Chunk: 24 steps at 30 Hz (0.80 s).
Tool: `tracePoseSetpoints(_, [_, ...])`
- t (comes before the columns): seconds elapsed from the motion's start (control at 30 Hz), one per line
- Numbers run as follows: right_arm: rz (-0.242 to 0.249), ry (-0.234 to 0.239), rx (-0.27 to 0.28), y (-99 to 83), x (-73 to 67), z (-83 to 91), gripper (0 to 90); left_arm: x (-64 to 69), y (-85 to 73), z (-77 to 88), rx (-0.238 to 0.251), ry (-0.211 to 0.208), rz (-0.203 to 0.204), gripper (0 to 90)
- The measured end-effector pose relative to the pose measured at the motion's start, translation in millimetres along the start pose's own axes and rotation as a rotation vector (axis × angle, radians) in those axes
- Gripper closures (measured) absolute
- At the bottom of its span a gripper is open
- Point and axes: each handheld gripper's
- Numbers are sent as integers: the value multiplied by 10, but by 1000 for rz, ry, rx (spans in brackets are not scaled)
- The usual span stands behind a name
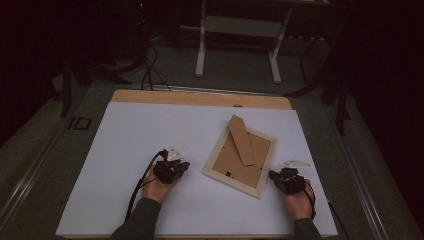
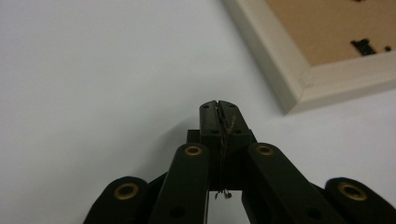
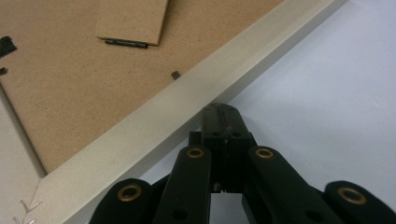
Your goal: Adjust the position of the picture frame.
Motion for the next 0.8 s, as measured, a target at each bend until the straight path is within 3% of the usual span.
tracePoseSetpoints(0.2, [2,8,2,10,17,-6,900,93,164,-149,-43,-19,-49,898])
tracePoseSetpoints(0.43, [-8,14,6,51,37,-37,900,180,205,-242,-65,-45,-80,898])
tracePoseSetpoints(0.8, [-37,27,0,78,53,-51,900,216,217,-229,-86,-49,-59,900])
Point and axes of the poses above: each handheld gripper's, and its own axes: z roughly backward along the jaws, y roughly out of its top, x roughly to its right, and after that the axes turned 13 degrees about -x, right-handed
